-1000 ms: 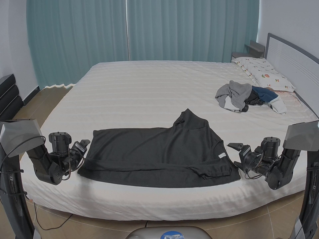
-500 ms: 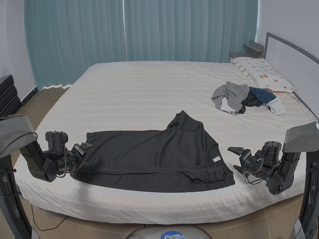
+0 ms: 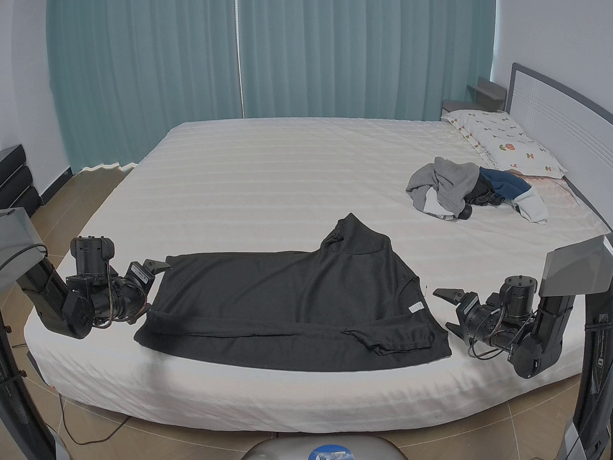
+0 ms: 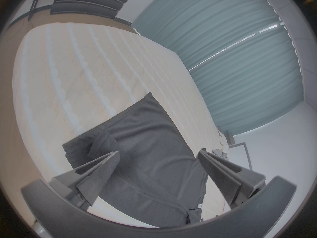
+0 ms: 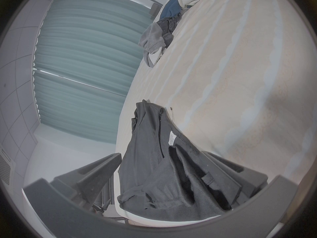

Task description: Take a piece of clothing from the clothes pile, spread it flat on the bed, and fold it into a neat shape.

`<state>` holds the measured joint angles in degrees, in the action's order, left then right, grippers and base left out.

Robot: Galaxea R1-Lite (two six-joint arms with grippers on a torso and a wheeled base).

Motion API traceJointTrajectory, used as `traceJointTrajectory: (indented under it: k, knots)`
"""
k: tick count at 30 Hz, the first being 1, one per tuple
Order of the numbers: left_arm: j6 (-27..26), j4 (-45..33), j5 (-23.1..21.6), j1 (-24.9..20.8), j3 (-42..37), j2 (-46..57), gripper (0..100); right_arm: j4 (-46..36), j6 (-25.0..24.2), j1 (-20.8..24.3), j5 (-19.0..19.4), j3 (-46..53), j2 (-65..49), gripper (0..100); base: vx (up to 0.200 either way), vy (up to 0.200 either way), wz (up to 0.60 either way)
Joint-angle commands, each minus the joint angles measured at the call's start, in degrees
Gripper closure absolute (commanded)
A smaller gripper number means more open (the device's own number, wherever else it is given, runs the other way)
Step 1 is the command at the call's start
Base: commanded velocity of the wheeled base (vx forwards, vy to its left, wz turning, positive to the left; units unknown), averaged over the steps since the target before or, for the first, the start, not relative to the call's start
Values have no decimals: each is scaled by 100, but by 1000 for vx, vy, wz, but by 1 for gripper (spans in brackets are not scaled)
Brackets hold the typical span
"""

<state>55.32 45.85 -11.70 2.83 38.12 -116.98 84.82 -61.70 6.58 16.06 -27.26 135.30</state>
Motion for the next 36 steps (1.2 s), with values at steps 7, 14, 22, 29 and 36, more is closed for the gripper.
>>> traceJointTrajectory:
  k: [7, 14, 22, 29, 36]
  knots:
    - [840, 100, -25, 16, 178, -18, 0, 280, 52, 10, 3, 98, 128, 0, 0, 57, 0]
    - [831, 100, -25, 25, 187, -114, 0, 289, 52, 1, 12, 98, 119, 0, 0, 200, 0]
    - [805, 161, -25, 78, 178, -202, 0, 289, 52, 10, 12, 98, 119, 0, 0, 0, 0]
    - [822, 152, -25, 86, 99, -176, 0, 289, 52, 10, 12, 98, 119, 0, 0, 0, 0]
    - [805, 161, -16, 34, 82, -141, 0, 280, 52, 10, 3, 98, 119, 0, 0, 0, 0]
